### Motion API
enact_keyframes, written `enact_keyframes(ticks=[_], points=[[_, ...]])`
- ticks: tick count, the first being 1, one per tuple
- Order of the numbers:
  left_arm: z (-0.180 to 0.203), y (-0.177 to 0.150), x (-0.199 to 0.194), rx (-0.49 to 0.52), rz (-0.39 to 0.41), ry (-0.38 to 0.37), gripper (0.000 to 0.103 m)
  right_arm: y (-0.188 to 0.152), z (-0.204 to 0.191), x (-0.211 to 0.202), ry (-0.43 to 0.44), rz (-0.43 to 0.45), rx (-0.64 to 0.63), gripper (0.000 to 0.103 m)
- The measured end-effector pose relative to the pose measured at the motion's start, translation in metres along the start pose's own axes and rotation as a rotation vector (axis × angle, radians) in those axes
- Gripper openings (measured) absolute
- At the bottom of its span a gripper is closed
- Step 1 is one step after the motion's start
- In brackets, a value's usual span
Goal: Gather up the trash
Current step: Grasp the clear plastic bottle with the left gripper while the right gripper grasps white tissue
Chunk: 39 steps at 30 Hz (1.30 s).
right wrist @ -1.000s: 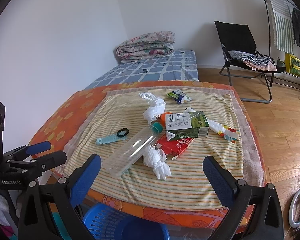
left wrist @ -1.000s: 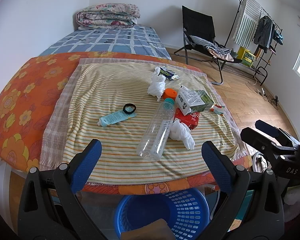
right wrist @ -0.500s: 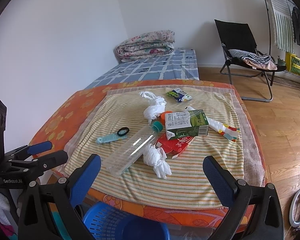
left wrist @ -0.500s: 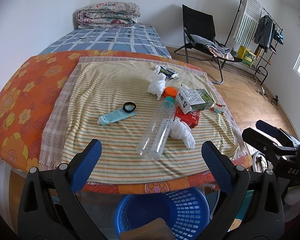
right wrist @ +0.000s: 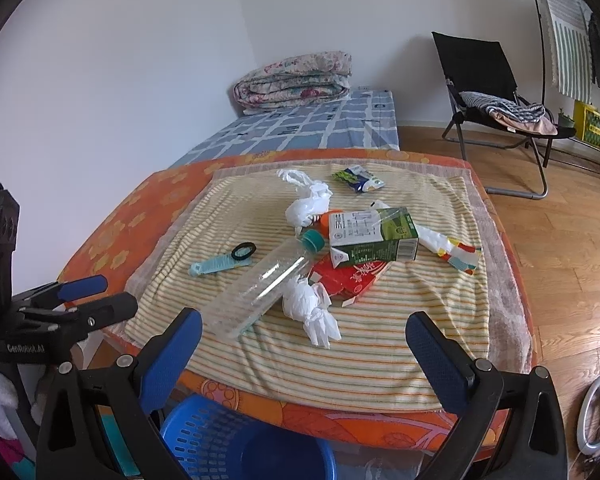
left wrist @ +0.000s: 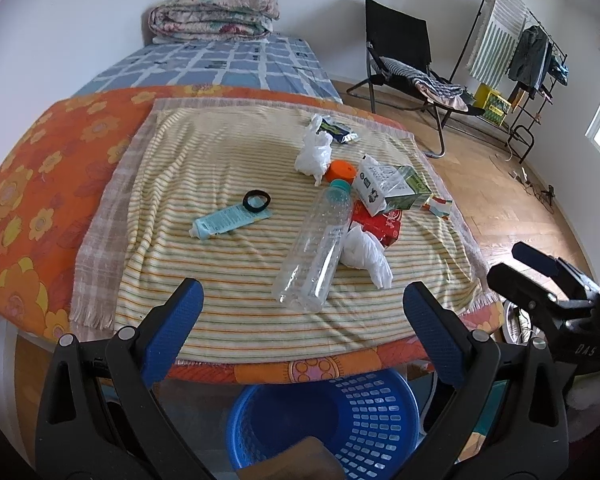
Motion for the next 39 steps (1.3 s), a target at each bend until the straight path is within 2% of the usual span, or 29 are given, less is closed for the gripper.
enact_keyframes(ticks=[6, 11, 16, 21, 23, 28, 33, 35, 36, 39], points=[[0.002, 0.002, 0.009, 0.002, -0.030, -0.019, 0.102, -0.006, 0.005, 0.005, -0.013, -0.033, -0.026, 0.103], [0.010, 0.001, 0.033, -0.009, -0.114, -0.080, 0.101, -0.016, 0.010, 0.017, 0.006, -0.104, -0.007, 0.103], [0.019, 0.001, 0.064, -0.021, -0.206, -0.127, 0.086, -0.026, 0.017, 0.033, 0.051, -0.183, 0.016, 0.102], [0.030, -0.004, 0.096, -0.094, -0.315, -0.190, 0.079, -0.038, 0.029, 0.053, 0.088, -0.260, 0.042, 0.093], [0.035, -0.002, 0.107, -0.087, -0.327, -0.183, 0.078, -0.042, 0.036, 0.064, 0.100, -0.285, 0.061, 0.089], [0.036, 0.007, 0.133, -0.066, -0.333, -0.138, 0.078, -0.044, 0.046, 0.082, 0.128, -0.309, 0.092, 0.086], [0.038, 0.008, 0.159, -0.080, -0.382, -0.147, 0.078, -0.040, 0.053, 0.101, 0.152, -0.316, 0.126, 0.085], [0.039, 0.009, 0.169, -0.105, -0.405, -0.163, 0.073, -0.038, 0.053, 0.110, 0.165, -0.323, 0.134, 0.080], [0.039, 0.009, 0.173, -0.115, -0.417, -0.169, 0.065, -0.038, 0.052, 0.114, 0.166, -0.327, 0.132, 0.080], [0.040, 0.011, 0.177, -0.134, -0.423, -0.192, 0.063, -0.038, 0.050, 0.128, 0.165, -0.343, 0.118, 0.078]])
Point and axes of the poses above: each gripper's, at about its wrist camera, not at the fingertips, and x roughly the way its jaws point, z to its right, y to its top, the point moved 10 cm from there along x, roughly the way its jaws point, and after that the axes turned 11 degrees about y, right-handed, at the moved point
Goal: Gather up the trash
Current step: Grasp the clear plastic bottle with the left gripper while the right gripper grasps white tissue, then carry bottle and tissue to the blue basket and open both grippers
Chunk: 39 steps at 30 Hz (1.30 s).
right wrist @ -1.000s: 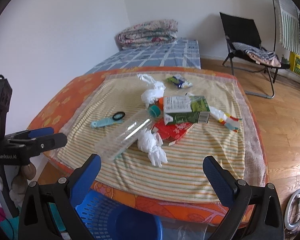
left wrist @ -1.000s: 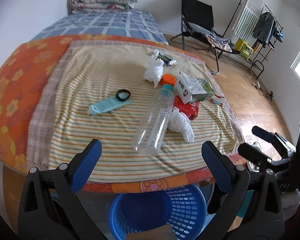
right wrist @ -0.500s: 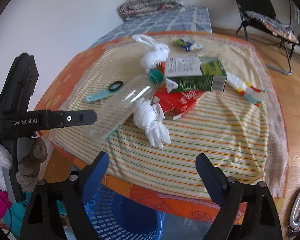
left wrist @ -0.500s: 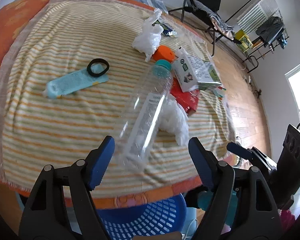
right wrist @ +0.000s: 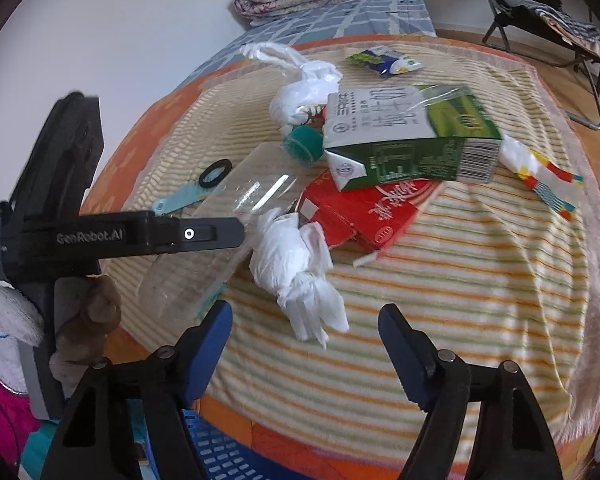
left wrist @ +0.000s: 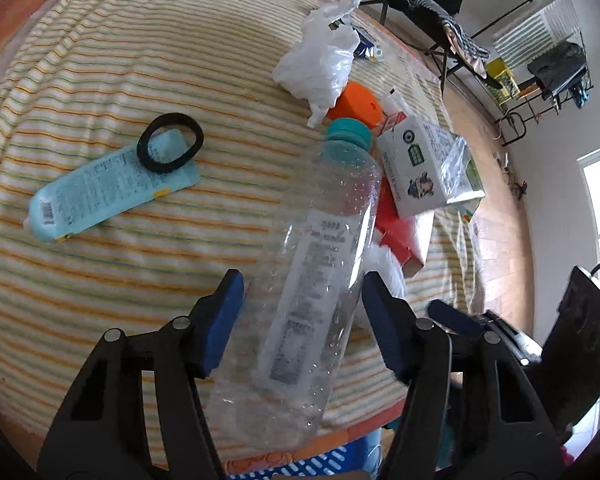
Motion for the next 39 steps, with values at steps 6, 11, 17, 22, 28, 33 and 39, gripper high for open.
enact_keyframes(ticks=[6, 11, 17, 22, 28, 33, 39], points=[[-0.004, 0.005, -0.011, 0.005, 0.030, 0.013, 0.062, 0.010, 0.004, 0.023, -0.005, -0.022, 0.017, 0.070], [-0.017, 0.002, -0.025, 0.003, 0.052, 0.019, 0.061, 0.015, 0.005, 0.035, 0.003, -0.021, 0.027, 0.050], [-0.028, -0.009, -0.048, 0.015, 0.094, 0.037, 0.059, 0.011, -0.011, 0.032, 0.022, -0.014, -0.019, 0.025], [-0.037, -0.022, -0.065, 0.014, 0.123, 0.040, 0.058, 0.004, -0.025, 0.017, 0.017, 0.012, -0.057, 0.022], [-0.044, -0.041, -0.073, 0.020, 0.134, 0.058, 0.057, -0.008, -0.037, -0.002, -0.006, 0.038, -0.086, 0.022], [-0.040, -0.050, -0.093, 0.022, 0.163, 0.022, 0.056, -0.018, -0.050, -0.026, 0.002, 0.062, -0.107, 0.022], [-0.031, -0.066, -0.115, 0.068, 0.194, 0.001, 0.056, -0.036, -0.066, -0.050, 0.018, 0.079, -0.138, 0.022]])
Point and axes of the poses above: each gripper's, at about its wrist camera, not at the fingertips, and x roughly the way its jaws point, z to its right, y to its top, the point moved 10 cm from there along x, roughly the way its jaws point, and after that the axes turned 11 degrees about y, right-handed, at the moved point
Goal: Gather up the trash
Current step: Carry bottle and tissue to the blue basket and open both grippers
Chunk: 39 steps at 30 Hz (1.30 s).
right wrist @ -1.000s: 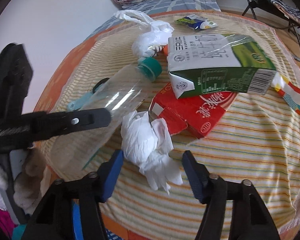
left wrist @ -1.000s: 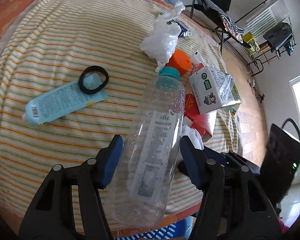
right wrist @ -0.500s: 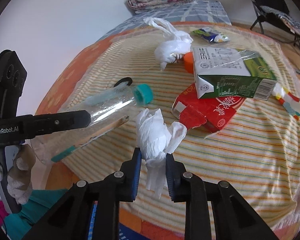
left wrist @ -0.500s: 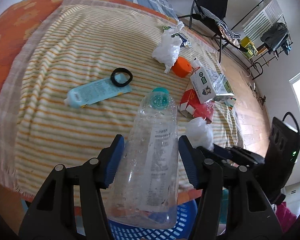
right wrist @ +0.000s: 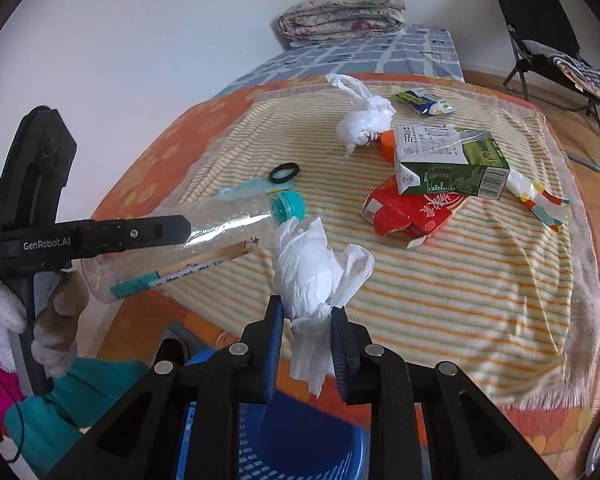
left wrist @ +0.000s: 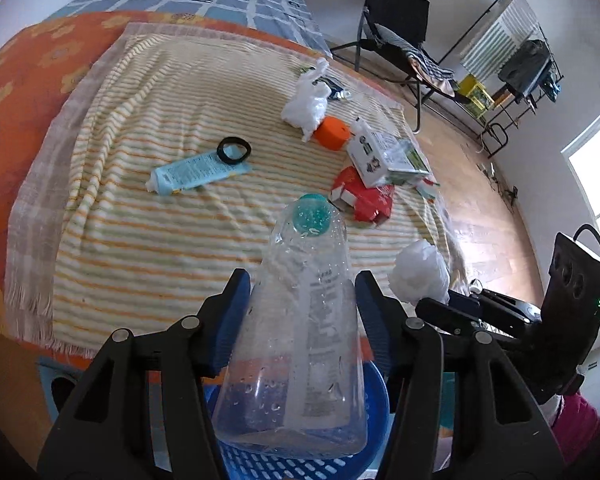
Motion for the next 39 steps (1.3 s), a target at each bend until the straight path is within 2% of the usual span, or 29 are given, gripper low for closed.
enact_keyframes(ticks=[3, 10, 17, 28, 33, 39], points=[[0.002, -0.013, -0.007, 0.011, -0.011, -0.017, 0.056, -0.010, -0.005, -0.007, 0.016, -0.003, 0.011, 0.022], [0.015, -0.053, -0.030, 0.121, 0.001, -0.019, 0.056, -0.034, -0.021, -0.021, 0.042, -0.017, -0.003, 0.022], [0.021, -0.101, -0.032, 0.191, -0.044, -0.024, 0.056, -0.070, -0.033, -0.020, 0.052, -0.059, -0.014, 0.022], [0.014, -0.152, -0.013, 0.218, -0.136, -0.014, 0.056, -0.127, -0.035, -0.007, 0.047, -0.139, -0.007, 0.022], [0.014, -0.167, -0.015, 0.226, -0.153, -0.031, 0.054, -0.141, -0.035, -0.001, 0.037, -0.163, -0.017, 0.022], [0.005, -0.181, -0.005, 0.216, -0.192, -0.003, 0.052, -0.153, -0.033, 0.008, 0.030, -0.194, -0.012, 0.022]])
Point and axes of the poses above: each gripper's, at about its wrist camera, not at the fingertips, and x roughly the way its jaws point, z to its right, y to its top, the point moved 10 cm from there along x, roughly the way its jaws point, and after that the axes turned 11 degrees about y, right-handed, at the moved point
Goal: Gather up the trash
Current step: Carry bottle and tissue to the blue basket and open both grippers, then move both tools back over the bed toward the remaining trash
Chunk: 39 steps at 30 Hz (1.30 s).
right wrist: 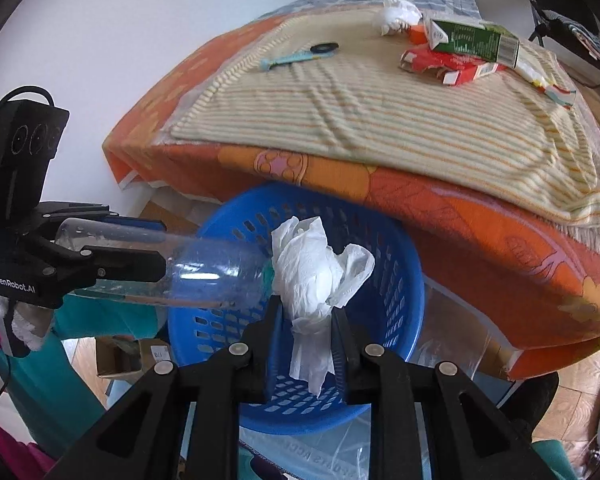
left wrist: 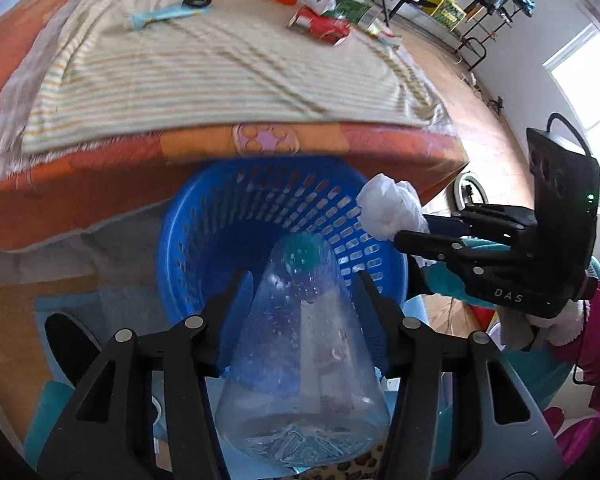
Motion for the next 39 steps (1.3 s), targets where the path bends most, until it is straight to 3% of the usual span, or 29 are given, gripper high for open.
enact_keyframes(ticks=[1, 3, 9, 11, 12, 14, 15, 16, 28, 31, 39], points=[[-0.001, -0.002, 0.002, -0.001, -0.007, 0.003, 0.040, -0.002, 0.000, 0.002, -0.001, -0.006, 0.000, 0.022], [-0.004, -0.005, 0.009, -0.008, -0.032, 0.006, 0.031, -0.004, 0.001, 0.008, -0.005, -0.022, -0.001, 0.022], [-0.005, -0.008, 0.023, -0.002, -0.068, 0.036, 0.031, -0.015, 0.004, 0.024, 0.001, -0.067, 0.020, 0.026], [-0.004, -0.007, 0.025, 0.004, -0.070, 0.042, 0.031, -0.017, 0.006, 0.027, 0.000, -0.079, 0.028, 0.038], [-0.005, -0.007, 0.025, 0.006, -0.070, 0.048, 0.032, -0.019, 0.007, 0.030, -0.007, -0.088, 0.036, 0.045], [-0.006, -0.005, 0.026, 0.001, -0.069, 0.060, 0.044, -0.020, 0.010, 0.029, -0.009, -0.087, 0.047, 0.065], [-0.008, -0.004, 0.026, -0.007, -0.065, 0.066, 0.054, -0.020, 0.011, 0.029, -0.010, -0.083, 0.050, 0.066], [-0.009, -0.003, 0.025, -0.012, -0.060, 0.067, 0.055, -0.020, 0.011, 0.029, -0.011, -0.083, 0.051, 0.066], [-0.015, 0.020, 0.018, -0.002, -0.030, 0.094, 0.056, -0.006, 0.014, 0.015, -0.019, -0.040, 0.074, 0.076], [-0.016, 0.034, 0.013, 0.006, -0.005, 0.107, 0.063, 0.007, 0.015, 0.005, -0.022, -0.005, 0.080, 0.080], [-0.020, 0.081, -0.008, 0.019, 0.078, 0.128, 0.063, 0.046, 0.026, -0.025, -0.034, 0.088, 0.103, 0.084]])
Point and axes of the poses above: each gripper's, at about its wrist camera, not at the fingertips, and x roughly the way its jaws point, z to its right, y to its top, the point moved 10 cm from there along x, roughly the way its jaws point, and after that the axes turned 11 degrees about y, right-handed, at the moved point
